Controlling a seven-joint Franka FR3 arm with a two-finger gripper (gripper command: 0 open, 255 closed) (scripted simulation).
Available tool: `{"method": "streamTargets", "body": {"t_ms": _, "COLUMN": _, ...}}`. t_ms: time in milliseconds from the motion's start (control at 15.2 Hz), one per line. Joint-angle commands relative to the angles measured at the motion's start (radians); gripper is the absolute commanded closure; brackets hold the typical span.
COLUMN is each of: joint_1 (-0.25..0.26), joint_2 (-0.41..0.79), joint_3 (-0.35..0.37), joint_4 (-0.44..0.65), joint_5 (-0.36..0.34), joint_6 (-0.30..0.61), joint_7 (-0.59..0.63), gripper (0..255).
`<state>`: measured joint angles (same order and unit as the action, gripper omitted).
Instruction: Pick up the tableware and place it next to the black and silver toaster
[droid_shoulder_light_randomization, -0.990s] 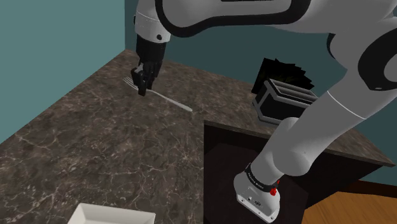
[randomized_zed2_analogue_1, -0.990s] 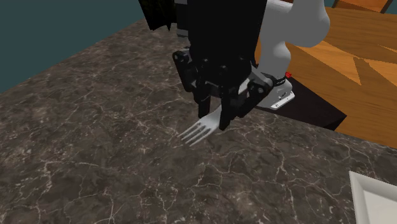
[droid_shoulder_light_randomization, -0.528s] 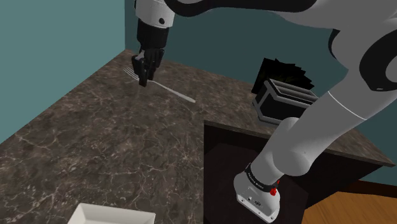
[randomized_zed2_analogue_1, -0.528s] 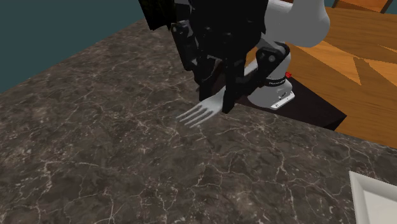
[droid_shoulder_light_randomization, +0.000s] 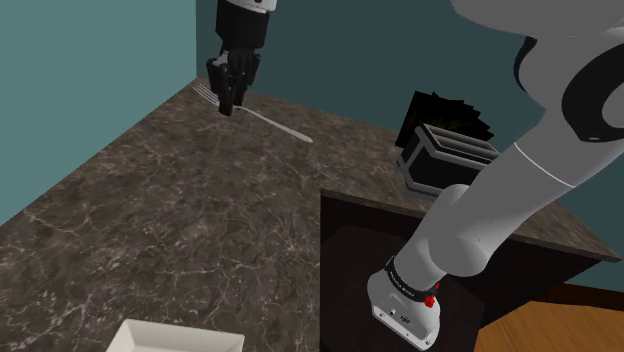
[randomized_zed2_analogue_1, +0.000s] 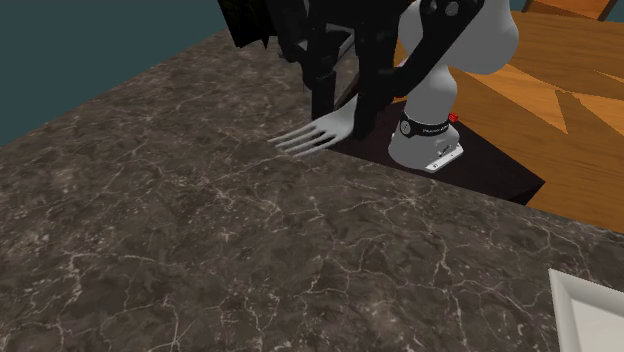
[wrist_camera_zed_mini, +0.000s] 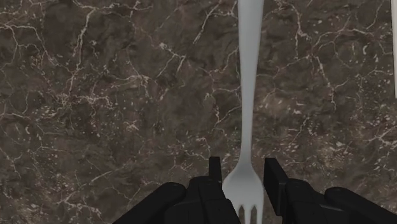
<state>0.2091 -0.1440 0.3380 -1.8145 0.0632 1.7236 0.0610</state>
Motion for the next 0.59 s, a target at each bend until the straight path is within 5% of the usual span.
{"method": "streamTargets", "body": {"t_ms": 0, "joint_1": -0.001, "joint_2": 0.001, "joint_3": -0.001, "joint_4": 0.029, "joint_5": -0.001, "joint_6": -0.028, "joint_7": 0.000, "gripper": 255}}
{"method": "streamTargets", "body": {"t_ms": 132, "joint_1": -0.001, "joint_2": 0.004, "joint_3": -0.001, "joint_4": 0.050, "joint_5": -0.002, "joint_6": -0.046, "joint_7": 0.001, "gripper": 255}}
{"method": "streamTargets", "body": {"t_ms": 528, "joint_1": -0.043, "joint_2": -0.168, "joint_3": -0.094, "joint_4": -0.124, "joint_5": 0.033, "joint_6": -0.047, "joint_7": -0.145, "gripper": 255}}
